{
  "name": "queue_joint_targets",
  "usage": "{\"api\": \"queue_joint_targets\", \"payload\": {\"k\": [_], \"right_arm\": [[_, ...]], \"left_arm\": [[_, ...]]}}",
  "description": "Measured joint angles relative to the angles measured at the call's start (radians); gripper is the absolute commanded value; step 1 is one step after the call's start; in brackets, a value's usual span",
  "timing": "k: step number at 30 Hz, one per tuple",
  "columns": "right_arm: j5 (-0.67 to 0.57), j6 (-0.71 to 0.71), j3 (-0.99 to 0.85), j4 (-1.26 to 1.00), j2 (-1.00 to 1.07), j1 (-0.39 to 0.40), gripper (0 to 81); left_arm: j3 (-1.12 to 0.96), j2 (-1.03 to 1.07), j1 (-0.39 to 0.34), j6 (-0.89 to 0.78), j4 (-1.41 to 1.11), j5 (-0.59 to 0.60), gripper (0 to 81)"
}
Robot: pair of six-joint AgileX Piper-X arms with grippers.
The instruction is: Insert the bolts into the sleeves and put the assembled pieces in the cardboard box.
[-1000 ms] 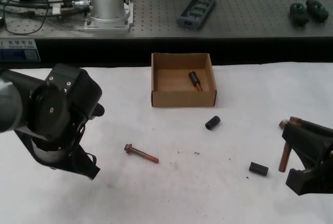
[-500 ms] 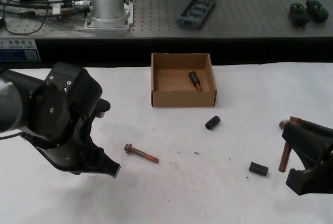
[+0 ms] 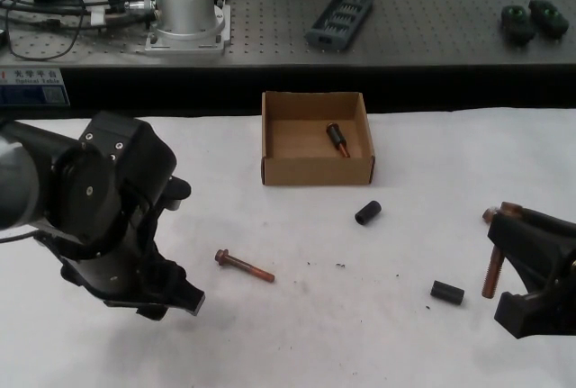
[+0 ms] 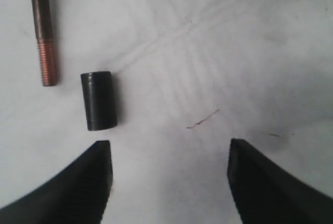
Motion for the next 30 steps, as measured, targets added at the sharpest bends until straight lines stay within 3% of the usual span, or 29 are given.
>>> {"api": "queue_joint_targets", "payload": {"k": [6, 16, 25, 28, 30], "right_arm": [[0.000, 0.000, 0.000, 0.000, 0.000, 0.000, 6.6], [0.000, 0.000, 0.000, 0.000, 0.000, 0.000, 6.6], [0.000, 0.000, 0.000, 0.000, 0.000, 0.000, 6.6], [0.000, 0.000, 0.000, 0.000, 0.000, 0.000, 6.6], [0.000, 0.000, 0.000, 0.000, 0.000, 0.000, 6.6]], "left_arm": [[-0.008, 0.000, 0.020, 0.036, -0.020, 0.003, 47.3], [-0.085, 0.077, 0.154, 0.081, -0.003, 0.113, 47.3], [-0.093, 0.157, 0.158, 0.100, -0.015, 0.163, 47.3], [-0.093, 0.172, 0.160, 0.103, -0.030, 0.170, 39.6], [-0.095, 0.172, 0.160, 0.103, -0.029, 0.176, 24.6]]}}
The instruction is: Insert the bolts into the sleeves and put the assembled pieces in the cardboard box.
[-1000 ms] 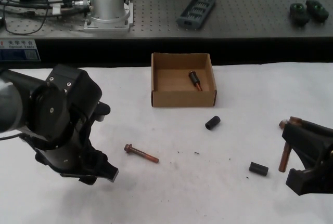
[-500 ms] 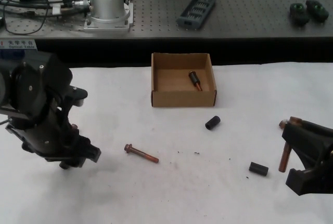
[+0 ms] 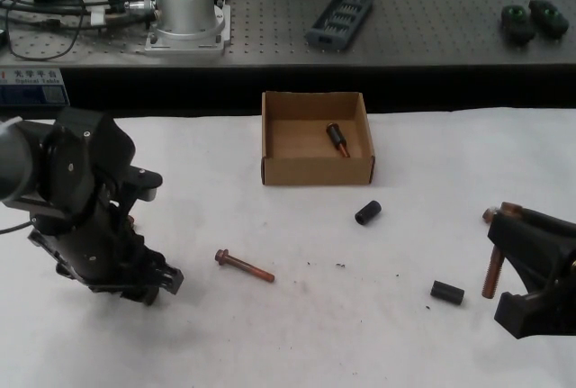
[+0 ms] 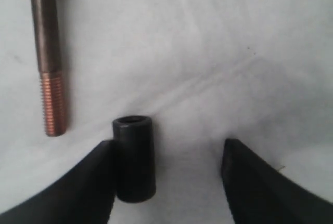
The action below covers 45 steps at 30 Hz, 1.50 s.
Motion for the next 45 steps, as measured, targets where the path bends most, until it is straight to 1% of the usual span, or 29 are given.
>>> {"api": "queue_joint_targets", "payload": {"k": [2, 3, 5, 12, 15, 16, 17, 18, 21, 22, 23, 24, 26, 29, 30, 31, 33, 34, 35, 36, 37, 38, 40, 43, 45], "right_arm": [[0.000, 0.000, 0.000, 0.000, 0.000, 0.000, 6.6], [0.000, 0.000, 0.000, 0.000, 0.000, 0.000, 6.6], [0.000, 0.000, 0.000, 0.000, 0.000, 0.000, 6.6], [0.000, 0.000, 0.000, 0.000, 0.000, 0.000, 6.6], [0.000, 0.000, 0.000, 0.000, 0.000, 0.000, 6.6], [0.000, 0.000, 0.000, 0.000, 0.000, 0.000, 6.6], [0.000, 0.000, 0.000, 0.000, 0.000, 0.000, 6.6], [0.000, 0.000, 0.000, -0.002, 0.000, 0.000, 6.6], [0.000, -0.024, 0.000, -0.020, 0.016, 0.000, 6.6], [0.000, -0.033, 0.000, -0.029, 0.029, 0.000, 6.6], [0.000, -0.040, 0.000, -0.036, 0.041, 0.000, 6.6], [-0.003, -0.046, 0.000, -0.045, 0.059, 0.000, 6.6], [-0.008, -0.055, 0.000, -0.068, 0.099, 0.000, 6.6], [-0.015, -0.062, 0.000, -0.122, 0.185, 0.000, 6.6], [-0.015, -0.061, 0.000, -0.143, 0.215, 0.000, 6.6], [-0.015, -0.061, 0.000, -0.165, 0.246, 0.000, 6.6], [-0.032, -0.062, 0.000, -0.208, 0.303, 0.000, 6.6], [-0.053, -0.062, 0.000, -0.233, 0.335, 0.000, 6.6], [-0.102, -0.062, 0.000, -0.286, 0.391, 0.000, 6.6], [-0.108, -0.062, 0.000, -0.292, 0.396, 0.000, 6.6], [-0.132, -0.067, 0.000, -0.317, 0.422, 0.000, 6.6], [-0.180, -0.076, 0.000, -0.378, 0.481, 0.000, 6.6], [-0.199, -0.082, 0.000, -0.403, 0.508, 0.000, 6.6], [-0.224, -0.105, 0.000, -0.476, 0.580, 0.000, 6.6], [-0.228, -0.113, 0.000, -0.529, 0.629, 0.000, 6.6]], "left_arm": [[-0.001, 0.002, 0.000, 0.000, 0.000, 0.004, 4.1], [-0.001, 0.003, 0.000, 0.000, 0.000, 0.007, 0.1], [-0.004, 0.006, -0.004, 0.000, 0.000, 0.015, 1.5], [-0.006, 0.007, -0.003, 0.012, -0.002, 0.019, 1.5], [-0.006, 0.007, -0.003, 0.013, -0.010, 0.048, 0.1], [-0.006, 0.007, 0.002, -0.017, -0.036, 0.094, 0.6], [-0.006, 0.009, 0.003, -0.021, -0.036, 0.100, 0.6], [-0.006, 0.009, 0.004, -0.040, -0.060, 0.133, 0.6], [-0.006, 0.009, 0.004, -0.111, -0.131, 0.274, 0.6], [-0.002, -0.005, 0.004, -0.145, -0.182, 0.367, 0.6], [0.004, -0.017, 0.002, -0.163, -0.212, 0.408, 0.6], [0.033, -0.075, 0.002, -0.205, -0.303, 0.491, 0.6], [0.062, -0.121, 0.002, -0.231, -0.370, 0.521, 0.6], [0.124, -0.224, 0.002, -0.253, -0.481, 0.545, 0.6], [0.153, -0.229, 0.002, -0.256, -0.523, 0.550, 0.6], [0.219, -0.281, 0.000, -0.263, -0.622, 0.555, 0.6], [0.292, -0.334, 0.000, -0.283, -0.730, 0.556, 0.6], [0.366, -0.375, 0.000, -0.314, -0.865, 0.559, 0.6], [0.373, -0.379, 0.000, -0.318, -0.865, 0.559, 0.6], [0.406, -0.393, 0.000, -0.335, -0.933, 0.559, 0.6], [0.484, -0.416, 0.000, -0.371, -1.078, 0.560, 0.6], [0.492, -0.418, 0.000, -0.375, -1.092, 0.560, 0.6], [0.568, -0.428, 0.000, -0.401, -1.242, 0.560, 0.6], [0.608, -0.430, 0.000, -0.411, -1.318, 0.560, 0.6], [0.677, -0.431, 0.000, -0.428, -1.442, 0.560, 0.6]]}}
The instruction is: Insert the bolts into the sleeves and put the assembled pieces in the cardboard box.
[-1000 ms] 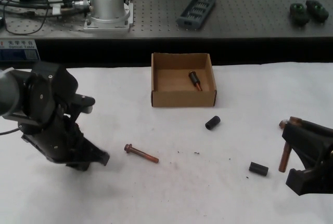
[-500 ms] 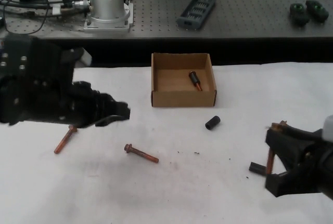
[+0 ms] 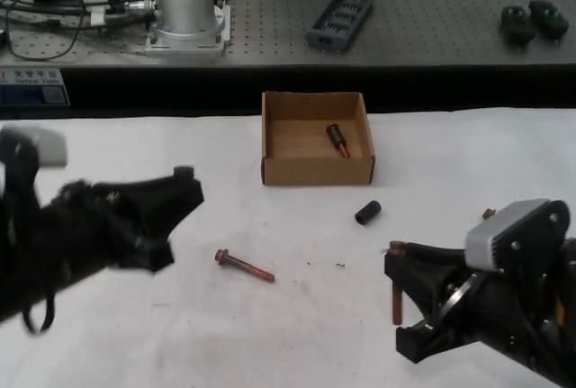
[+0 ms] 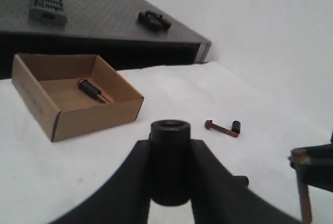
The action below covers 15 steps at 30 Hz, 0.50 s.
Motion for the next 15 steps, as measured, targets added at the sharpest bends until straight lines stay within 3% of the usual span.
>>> {"api": "queue_joint_targets", "payload": {"k": [7, 15], "right_arm": [[-0.050, -0.015, 0.000, -0.230, 0.166, 0.000, 6.6], [-0.151, -0.052, -0.048, -0.568, 0.311, 0.000, 6.6]], "left_arm": [[0.131, -0.001, 0.000, -0.008, -0.267, 0.000, 0.6], [0.142, -0.001, 0.000, -0.032, -0.337, 0.051, 0.6]]}}
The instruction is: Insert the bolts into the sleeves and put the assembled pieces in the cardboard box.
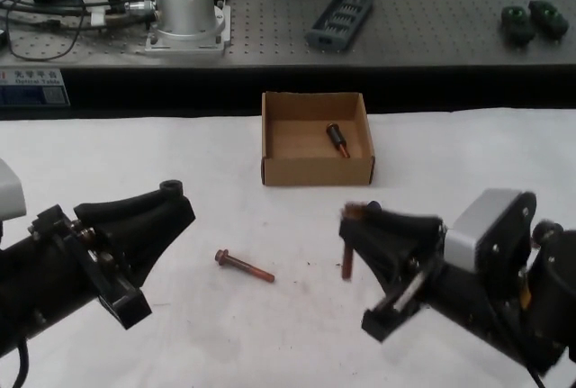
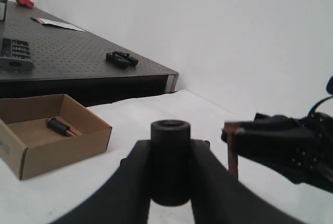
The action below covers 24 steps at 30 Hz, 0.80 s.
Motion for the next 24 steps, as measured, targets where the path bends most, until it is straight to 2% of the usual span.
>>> {"api": "queue_joint_targets", "payload": {"k": [5, 7, 17, 24], "right_arm": [[-0.107, -0.035, -0.101, -0.089, 0.000, 0.000, 6.6], [-0.110, -0.074, -0.127, -0.091, 0.000, 0.000, 6.6], [-0.114, -0.090, -0.150, 0.007, 0.000, -0.003, 6.6], [-0.255, -0.059, -0.170, 0.025, 0.000, -0.064, 6.6]], "left_arm": [[0.000, 0.016, 0.000, 0.003, -0.004, 0.027, 0.6], [0.000, 0.035, -0.006, 0.022, -0.004, 0.027, 0.6], [0.000, 0.192, -0.093, 0.163, -0.111, 0.027, 0.6], [-0.019, 0.302, -0.094, 0.166, -0.199, 0.025, 0.6]]}}
